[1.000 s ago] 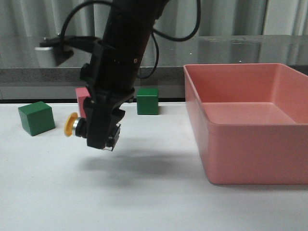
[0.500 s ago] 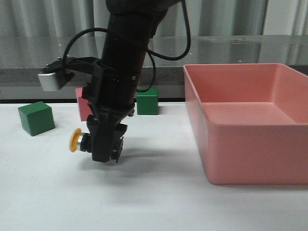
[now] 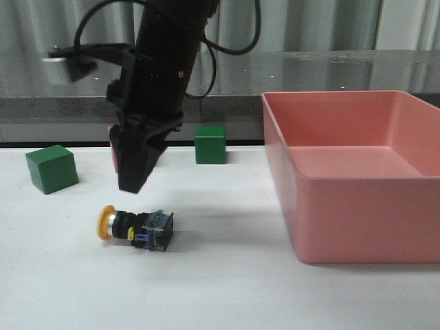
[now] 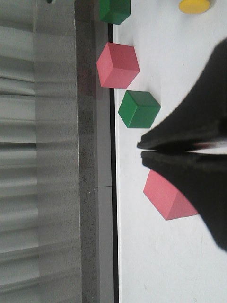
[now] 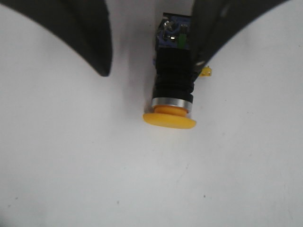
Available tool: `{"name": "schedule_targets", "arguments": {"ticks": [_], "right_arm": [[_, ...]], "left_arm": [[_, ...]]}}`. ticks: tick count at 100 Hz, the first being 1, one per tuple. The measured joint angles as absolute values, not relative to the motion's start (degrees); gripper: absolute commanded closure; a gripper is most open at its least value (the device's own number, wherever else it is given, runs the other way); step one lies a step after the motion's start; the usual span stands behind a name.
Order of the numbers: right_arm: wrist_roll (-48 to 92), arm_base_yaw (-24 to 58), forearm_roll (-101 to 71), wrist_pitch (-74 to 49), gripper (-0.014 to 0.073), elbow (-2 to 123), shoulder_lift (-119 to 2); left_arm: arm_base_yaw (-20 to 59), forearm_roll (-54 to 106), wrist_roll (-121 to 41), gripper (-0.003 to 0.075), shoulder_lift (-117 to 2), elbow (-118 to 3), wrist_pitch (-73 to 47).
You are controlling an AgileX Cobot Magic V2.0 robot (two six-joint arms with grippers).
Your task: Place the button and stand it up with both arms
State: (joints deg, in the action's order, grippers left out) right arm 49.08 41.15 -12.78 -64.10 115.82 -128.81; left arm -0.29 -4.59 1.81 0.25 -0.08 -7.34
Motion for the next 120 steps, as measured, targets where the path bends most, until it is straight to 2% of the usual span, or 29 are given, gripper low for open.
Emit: {"name": "schedule_targets", "arguments": {"ticks": [6,8,30,66,82,120], "right_arm": [[47.2,40.7,-12.6,-66.3,0.0681,118.3,-128.7],[46.5,40.4,-12.6,-67.1,0.0722,119.1,-128.6],[36.6,34.6,-12.5,-70.4,0.0707,122.4,-124.0],[27.1,19.9,-12.0,-66.7,0.0707,119.5,-110.4],[26.8,15.4,-12.0,-60.0,0.0707,106.3,-101.2],[24.7,5.8,-12.0,-33.2,0.0707,56.0,-66.3]], "left_arm": [[-0.3,-4.6,1.8,0.0740,0.2,-0.1,-7.3],[-0.3,-4.6,1.8,0.0739,0.2,-0.1,-7.3],[-0.3,-4.6,1.8,0.0739,0.2,-0.1,-7.3],[-0.3,-4.6,1.8,0.0739,0.2,-0.1,-7.3],[-0.3,-4.6,1.8,0.0739,0.2,-0.1,-7.3],[-0.3,-4.6,1.8,0.0739,0.2,-0.1,-7.3]]}}
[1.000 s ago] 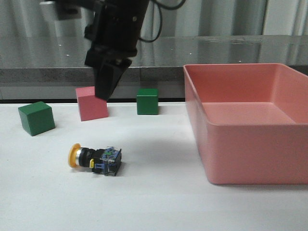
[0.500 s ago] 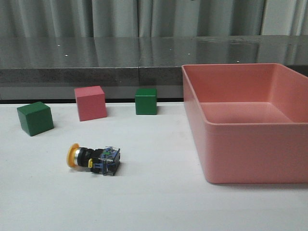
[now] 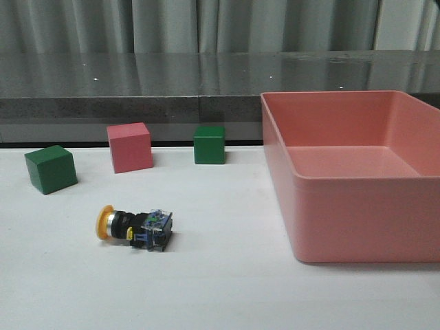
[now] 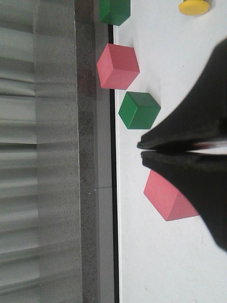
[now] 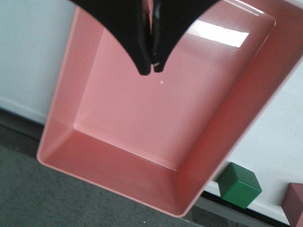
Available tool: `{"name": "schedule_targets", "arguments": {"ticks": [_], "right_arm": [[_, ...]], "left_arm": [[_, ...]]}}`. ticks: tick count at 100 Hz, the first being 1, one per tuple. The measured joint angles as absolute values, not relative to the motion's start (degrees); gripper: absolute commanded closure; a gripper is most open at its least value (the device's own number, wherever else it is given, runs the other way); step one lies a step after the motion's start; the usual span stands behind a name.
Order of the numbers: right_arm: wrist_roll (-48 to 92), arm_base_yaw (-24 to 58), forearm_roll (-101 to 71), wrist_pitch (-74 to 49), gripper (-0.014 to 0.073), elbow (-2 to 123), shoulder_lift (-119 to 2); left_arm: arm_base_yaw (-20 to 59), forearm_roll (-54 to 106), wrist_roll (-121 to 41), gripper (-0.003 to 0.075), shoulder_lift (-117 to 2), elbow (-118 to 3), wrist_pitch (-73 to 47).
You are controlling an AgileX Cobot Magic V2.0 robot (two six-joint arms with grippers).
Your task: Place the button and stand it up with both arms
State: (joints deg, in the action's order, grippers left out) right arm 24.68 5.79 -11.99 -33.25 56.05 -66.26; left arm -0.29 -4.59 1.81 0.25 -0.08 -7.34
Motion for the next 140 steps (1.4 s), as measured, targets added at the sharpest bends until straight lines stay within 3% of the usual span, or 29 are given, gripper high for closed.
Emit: {"name": "schedule_targets", "arguments": {"ticks": [28,57,102,140], "right_arm": [[24.4,4.6,-12.2,-19.3,0.0707,28.2,-35.9],[24.4,4.6,-12.6,-17.2,0.0707,14.3,-7.8],[24.4,4.5,-12.7,-15.5,0.0707,13.5,-4.9],[24.4,4.5,-12.7,-15.0,0.0707,13.5,-4.9]], "left_arm": [[-0.3,-4.6,1.8,0.0739,0.2,-0.1,-7.3],[-0.3,-4.6,1.8,0.0739,0.2,-0.1,-7.3],[-0.3,-4.6,1.8,0.0739,0.2,-0.1,-6.8],[-0.3,1.3,1.8,0.0739,0.2,-0.1,3.6]]}}
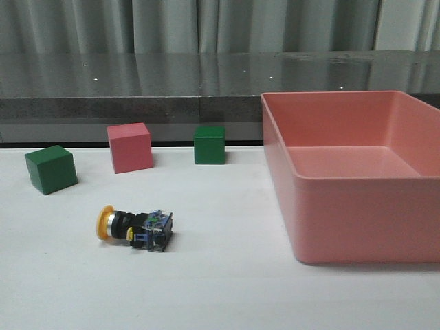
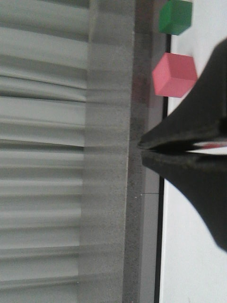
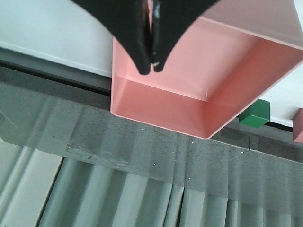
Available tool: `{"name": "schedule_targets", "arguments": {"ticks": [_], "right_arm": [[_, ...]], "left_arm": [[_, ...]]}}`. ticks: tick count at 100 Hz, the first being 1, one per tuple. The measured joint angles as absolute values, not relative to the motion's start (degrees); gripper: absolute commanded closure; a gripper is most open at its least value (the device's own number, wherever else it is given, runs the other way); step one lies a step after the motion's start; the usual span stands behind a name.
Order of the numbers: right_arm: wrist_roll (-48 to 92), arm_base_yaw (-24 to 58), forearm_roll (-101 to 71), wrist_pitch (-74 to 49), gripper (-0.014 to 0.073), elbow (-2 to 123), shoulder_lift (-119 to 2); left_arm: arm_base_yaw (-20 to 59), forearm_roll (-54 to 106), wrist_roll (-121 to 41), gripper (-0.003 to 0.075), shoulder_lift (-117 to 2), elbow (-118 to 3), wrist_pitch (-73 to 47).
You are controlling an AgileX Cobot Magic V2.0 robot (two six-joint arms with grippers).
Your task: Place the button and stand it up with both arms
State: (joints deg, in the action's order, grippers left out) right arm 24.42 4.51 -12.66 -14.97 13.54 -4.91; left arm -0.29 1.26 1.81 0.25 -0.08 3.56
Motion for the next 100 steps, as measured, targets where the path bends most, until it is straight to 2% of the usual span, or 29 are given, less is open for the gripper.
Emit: {"name": "schedule_targets", "arguments": {"ticks": [13,27,55,72,77,84,93,95,100], "right_arm": [[24.4,4.5,-12.7,-15.0,0.0707,13.5,-4.9],[24.4,4.5,-12.7,-15.0,0.0707,13.5,-4.8],[24.4,4.5,-12.7,-14.9,0.0707,13.5,-4.8],[24.4,4.5,-12.7,-14.8,0.0707,13.5,-4.8],[24.4,4.5,-12.7,-14.8,0.0707,13.5,-4.8],[24.4,4.5,-12.7,-14.8,0.0707,13.5,-4.8],[24.4,4.5,-12.7,-14.8,0.0707,13.5,-4.8],[24.4,4.5,-12.7,-14.8,0.0707,13.5,-4.8],[24.4,4.5,-12.7,-14.8,0.0707,13.5,-4.8]], "left_arm": [[-0.3,5.6,1.9,0.0739,0.2,-1.1,1.6],[-0.3,6.7,1.9,0.0739,-4.0,-10.0,-6.3],[-0.3,6.9,1.3,0.0739,-32.2,-36.2,-24.4],[-0.3,9.6,-9.8,0.0722,-47.2,-46.6,-28.8],[0.2,10.8,-13.2,0.0682,-50.7,-48.6,-29.1],[1.6,11.9,-17.0,0.0577,-54.2,-51.1,-29.1],[3.9,12.5,-20.9,0.0360,-57.4,-53.5,-29.1],[4.5,12.5,-21.5,0.0286,-58.0,-53.8,-29.1],[5.9,12.6,-23.2,0.0181,-59.4,-54.6,-28.8]]}}
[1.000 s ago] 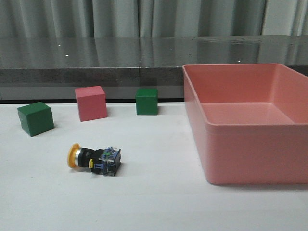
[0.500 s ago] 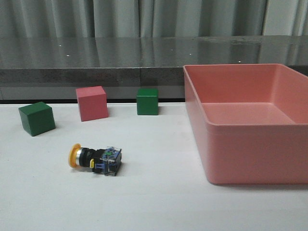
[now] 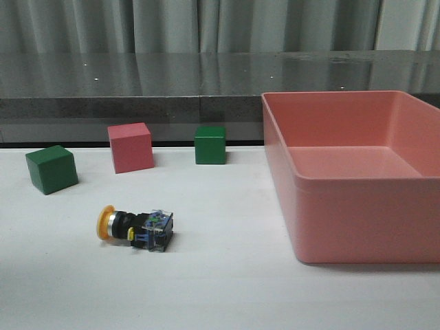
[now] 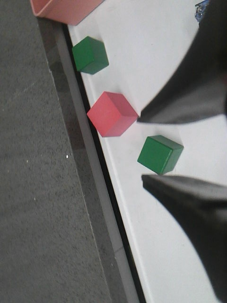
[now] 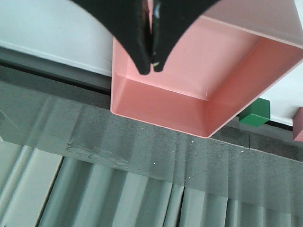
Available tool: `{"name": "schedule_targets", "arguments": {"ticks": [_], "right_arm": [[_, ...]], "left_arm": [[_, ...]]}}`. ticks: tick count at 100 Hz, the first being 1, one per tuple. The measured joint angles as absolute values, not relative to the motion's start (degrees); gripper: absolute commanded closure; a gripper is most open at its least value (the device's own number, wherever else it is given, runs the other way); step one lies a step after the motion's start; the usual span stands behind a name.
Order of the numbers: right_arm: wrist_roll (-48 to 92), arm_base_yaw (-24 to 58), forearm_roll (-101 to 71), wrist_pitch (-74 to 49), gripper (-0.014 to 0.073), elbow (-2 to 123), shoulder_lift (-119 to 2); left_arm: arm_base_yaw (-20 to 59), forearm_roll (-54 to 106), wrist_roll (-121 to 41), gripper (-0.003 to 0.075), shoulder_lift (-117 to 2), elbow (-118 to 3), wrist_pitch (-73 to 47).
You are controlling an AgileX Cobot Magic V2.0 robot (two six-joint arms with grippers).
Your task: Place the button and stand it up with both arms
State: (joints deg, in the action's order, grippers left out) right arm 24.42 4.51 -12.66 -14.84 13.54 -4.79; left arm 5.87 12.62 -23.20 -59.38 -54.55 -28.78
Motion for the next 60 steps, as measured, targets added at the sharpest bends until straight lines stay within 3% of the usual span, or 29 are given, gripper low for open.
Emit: {"name": "schedule_targets", "arguments": {"ticks": [9,39,60], "right_arm": [[24.4,4.5,-12.7,-14.8,0.0707,13.5,-4.8],[24.4,4.5,-12.7,-14.8,0.0707,13.5,-4.8],[24.4,4.5,-12.7,-14.8,0.0707,13.5,-4.8]], "left_arm": [[8.0,12.9,-24.2,0.0107,-61.6,-54.7,-26.7],[9.4,19.4,-26.2,0.0155,-69.8,-54.7,-21.6],[12.2,31.5,-46.7,0.0177,-80.1,-54.8,-19.9]]}}
